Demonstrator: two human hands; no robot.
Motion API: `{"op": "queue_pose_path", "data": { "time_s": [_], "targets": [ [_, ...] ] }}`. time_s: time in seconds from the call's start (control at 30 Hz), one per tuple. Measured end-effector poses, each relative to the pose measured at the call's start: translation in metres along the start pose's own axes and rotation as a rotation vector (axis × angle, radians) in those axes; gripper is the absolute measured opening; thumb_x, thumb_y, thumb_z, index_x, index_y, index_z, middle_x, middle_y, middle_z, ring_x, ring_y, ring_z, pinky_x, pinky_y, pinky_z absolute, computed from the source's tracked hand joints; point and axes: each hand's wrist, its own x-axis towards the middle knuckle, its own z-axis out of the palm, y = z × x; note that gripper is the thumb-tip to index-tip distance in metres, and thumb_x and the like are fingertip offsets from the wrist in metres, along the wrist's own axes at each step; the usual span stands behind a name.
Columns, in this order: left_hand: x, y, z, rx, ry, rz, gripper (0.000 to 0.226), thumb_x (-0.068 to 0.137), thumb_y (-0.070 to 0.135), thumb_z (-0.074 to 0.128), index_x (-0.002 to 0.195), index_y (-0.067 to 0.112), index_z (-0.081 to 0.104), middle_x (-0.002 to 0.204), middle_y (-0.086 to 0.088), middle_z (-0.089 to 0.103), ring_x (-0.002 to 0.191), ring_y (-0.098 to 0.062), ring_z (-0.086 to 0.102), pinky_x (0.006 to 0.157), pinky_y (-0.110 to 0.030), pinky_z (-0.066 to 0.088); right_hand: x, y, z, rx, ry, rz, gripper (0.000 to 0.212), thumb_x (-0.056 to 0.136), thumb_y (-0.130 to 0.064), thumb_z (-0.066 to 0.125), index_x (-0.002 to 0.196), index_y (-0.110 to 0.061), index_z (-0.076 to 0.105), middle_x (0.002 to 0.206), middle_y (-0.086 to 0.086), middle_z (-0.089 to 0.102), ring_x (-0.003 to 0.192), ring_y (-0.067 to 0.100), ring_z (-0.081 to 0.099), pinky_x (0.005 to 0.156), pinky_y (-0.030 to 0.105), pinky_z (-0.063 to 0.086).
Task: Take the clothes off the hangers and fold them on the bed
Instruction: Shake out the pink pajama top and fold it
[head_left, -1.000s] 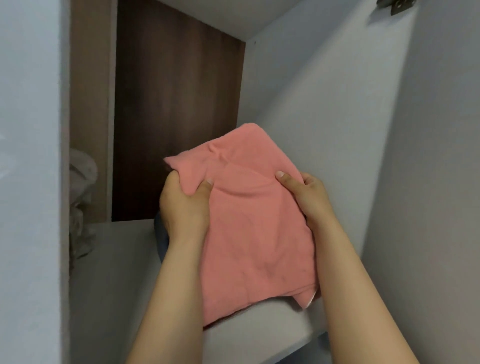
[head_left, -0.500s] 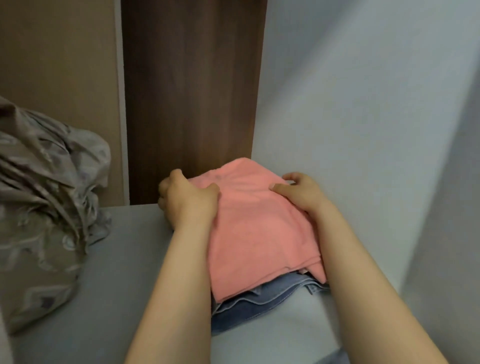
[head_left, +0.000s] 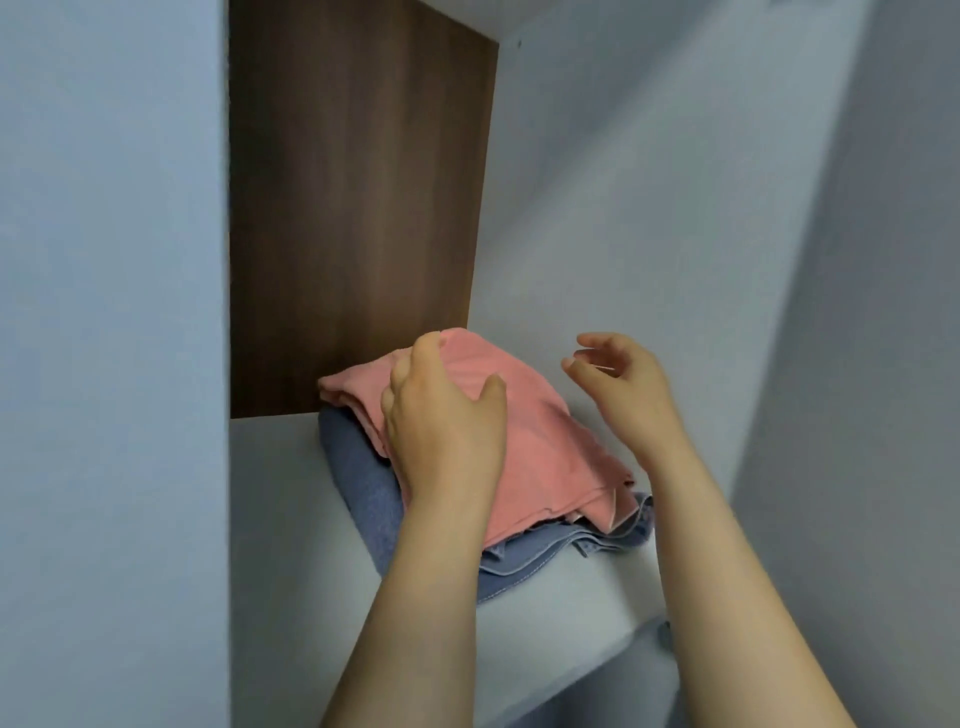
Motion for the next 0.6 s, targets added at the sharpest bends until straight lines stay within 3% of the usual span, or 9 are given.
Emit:
{"op": "queue_pose_path", "data": {
  "time_s": [0.23, 0.4, 0.53, 0.6],
  "targets": [
    [-0.056, 0.031, -0.032, -0.258, -0.174, 0.082, 0.048, 0.086, 0.023, 0.067, 0.131, 0.018, 0.05, 0.134, 0.0, 0.052, 0.124, -0.018, 0.045, 0.104, -0.03, 0.036, -0.078, -0.059, -0.043, -0.029, 0.2, -0.07, 0.027, 0.09, -0.016, 0.065, 0.117, -0.016, 0.064, 0.109, -0.001, 0.068, 0.096, 0.003, 0.063, 0.075, 0.006, 0.047],
    [-0.094, 0.042, -0.073, -0.353, -0.354, 0.196, 0.047, 0.087, 0.025, 0.067, 0.13, 0.016, 0.051, 0.131, -0.001, 0.053, 0.118, -0.015, 0.048, 0.098, -0.026, 0.037, -0.151, -0.107, -0.062, -0.07, 0.328, -0.09, 0.026, 0.091, -0.015, 0.064, 0.116, -0.018, 0.064, 0.107, -0.002, 0.069, 0.094, 0.004, 0.065, 0.079, 0.014, 0.049],
    [-0.115, 0.04, -0.112, -0.418, -0.462, 0.248, 0.046, 0.087, 0.023, 0.066, 0.13, 0.016, 0.051, 0.127, 0.002, 0.053, 0.092, 0.002, 0.043, 0.081, -0.012, 0.031, -0.214, -0.143, -0.07, -0.14, 0.419, -0.093, 0.024, 0.091, -0.016, 0.064, 0.114, -0.021, 0.064, 0.104, -0.005, 0.07, 0.091, 0.006, 0.065, 0.087, 0.025, 0.052],
    [-0.124, 0.04, -0.129, -0.469, -0.511, 0.226, 0.044, 0.087, 0.023, 0.066, 0.129, 0.018, 0.051, 0.126, 0.003, 0.055, 0.103, -0.005, 0.051, 0.087, -0.015, 0.036, -0.242, -0.159, -0.075, -0.18, 0.457, -0.082, 0.024, 0.091, -0.018, 0.063, 0.115, -0.023, 0.064, 0.104, -0.007, 0.07, 0.091, 0.006, 0.065, 0.091, 0.03, 0.053]
  ]
}}
